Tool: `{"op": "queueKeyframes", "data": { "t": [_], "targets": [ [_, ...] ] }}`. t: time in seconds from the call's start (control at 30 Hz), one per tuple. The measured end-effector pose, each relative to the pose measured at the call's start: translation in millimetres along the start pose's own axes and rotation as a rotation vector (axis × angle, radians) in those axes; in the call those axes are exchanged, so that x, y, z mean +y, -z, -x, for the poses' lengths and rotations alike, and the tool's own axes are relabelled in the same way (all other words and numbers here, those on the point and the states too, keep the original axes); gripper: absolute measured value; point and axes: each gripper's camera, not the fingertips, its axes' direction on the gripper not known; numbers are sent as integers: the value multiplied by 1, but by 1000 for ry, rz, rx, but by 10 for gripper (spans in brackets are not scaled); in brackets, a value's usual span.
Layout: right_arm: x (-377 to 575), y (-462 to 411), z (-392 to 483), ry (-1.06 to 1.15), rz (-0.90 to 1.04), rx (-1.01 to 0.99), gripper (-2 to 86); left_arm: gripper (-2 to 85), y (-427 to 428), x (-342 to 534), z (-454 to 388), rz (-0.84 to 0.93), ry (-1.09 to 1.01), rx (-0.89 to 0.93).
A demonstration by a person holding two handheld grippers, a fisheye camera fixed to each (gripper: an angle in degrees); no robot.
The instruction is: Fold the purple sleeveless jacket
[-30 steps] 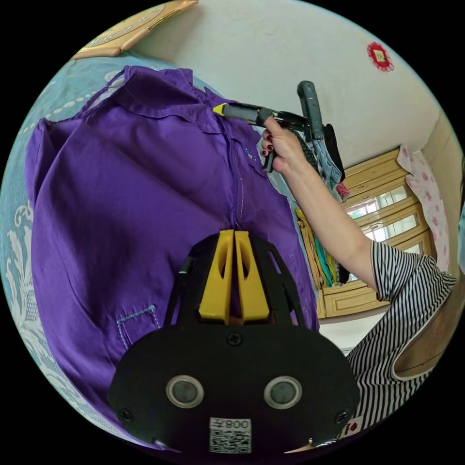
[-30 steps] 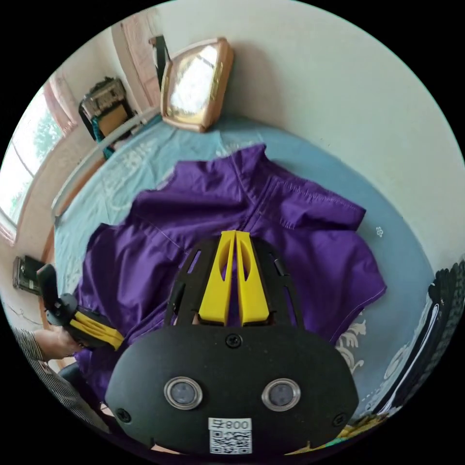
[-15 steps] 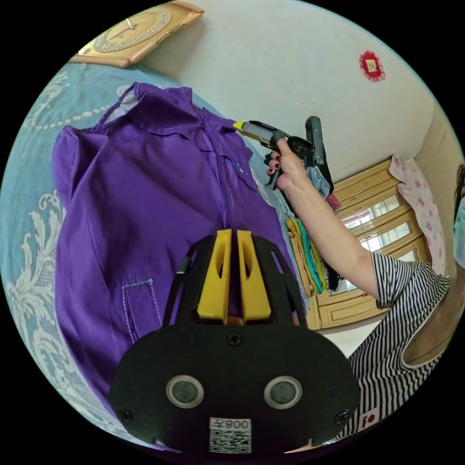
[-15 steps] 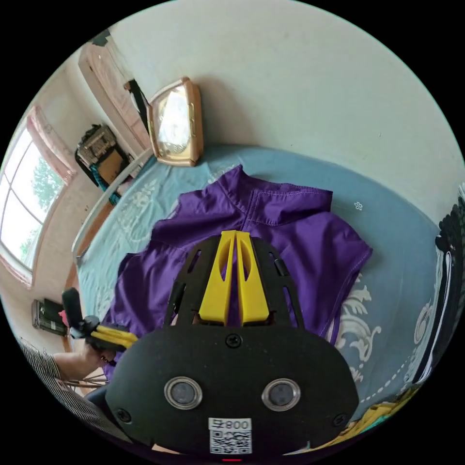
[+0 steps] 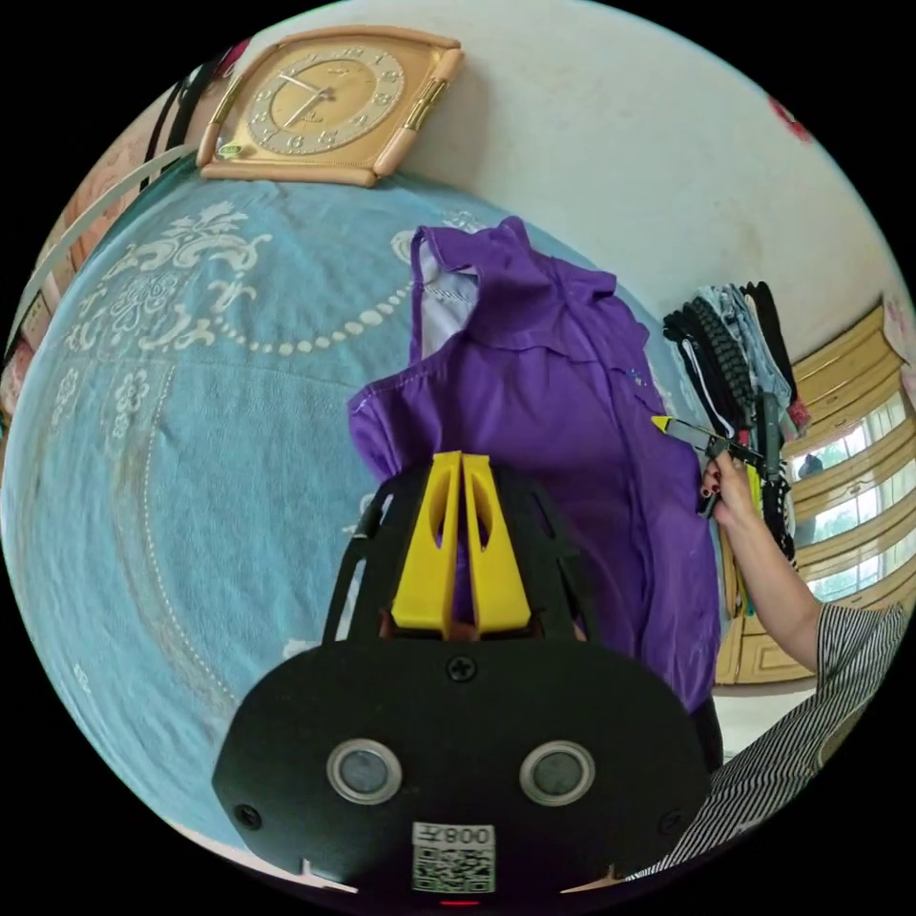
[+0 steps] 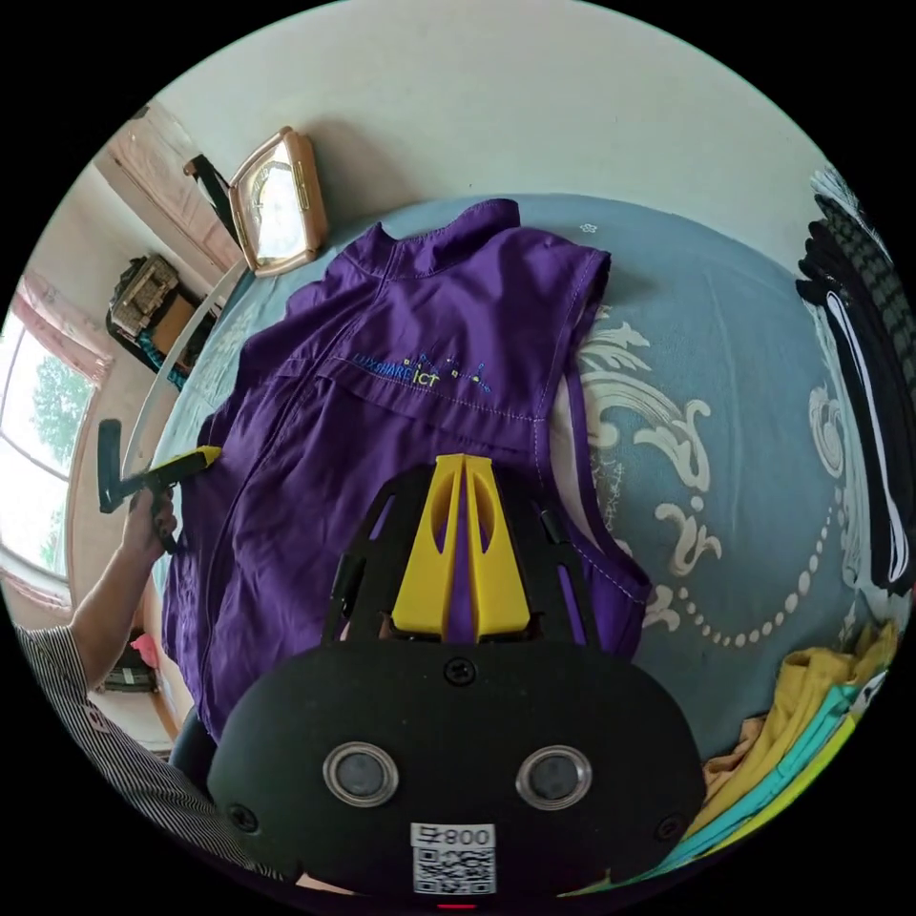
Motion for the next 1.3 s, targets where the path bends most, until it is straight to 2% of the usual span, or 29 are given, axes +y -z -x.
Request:
{"op": "queueKeyframes", "data": {
  "t": [0.13, 0.37, 0.5, 0.57, 0.73, 0.83, 0.93, 1.0, 1.07, 1.23, 1.3],
  "targets": [
    [3, 10, -18, -4, -22, -19, 1, 2, 9, 2, 11, -40, 46, 52],
    [-46, 28, -49, -10, -114, 26, 1, 2, 21, -60, -17, -154, -114, 69],
    [-80, 19, -63, -17, -82, 95, 1, 2, -5, -108, -19, -93, -130, 33],
    [-92, 11, -77, -47, -37, 123, 0, 1, -26, -129, -7, -10, -71, -105],
    [-88, 26, -90, -79, -55, 64, 0, 1, -20, -134, 15, -51, -17, -17],
    [-79, 49, -83, -63, -127, 72, 0, 1, -6, -134, 5, -110, -78, -55],
    [-85, 55, -75, -30, -112, 113, 0, 1, 1, -144, -4, -154, -136, -38],
    [-94, 47, -75, -25, -50, 161, 0, 1, -8, -154, -2, -108, -125, -75],
    [-98, 54, -85, -72, -57, 99, 0, 1, -23, -166, 13, -31, -76, -97],
    [-76, 95, -77, -86, -108, 43, 0, 1, -3, -158, 28, -95, -43, -27],
    [-48, 127, -61, -18, -155, -9, 0, 1, 20, -142, 25, -123, -106, 81]
  ]
}}
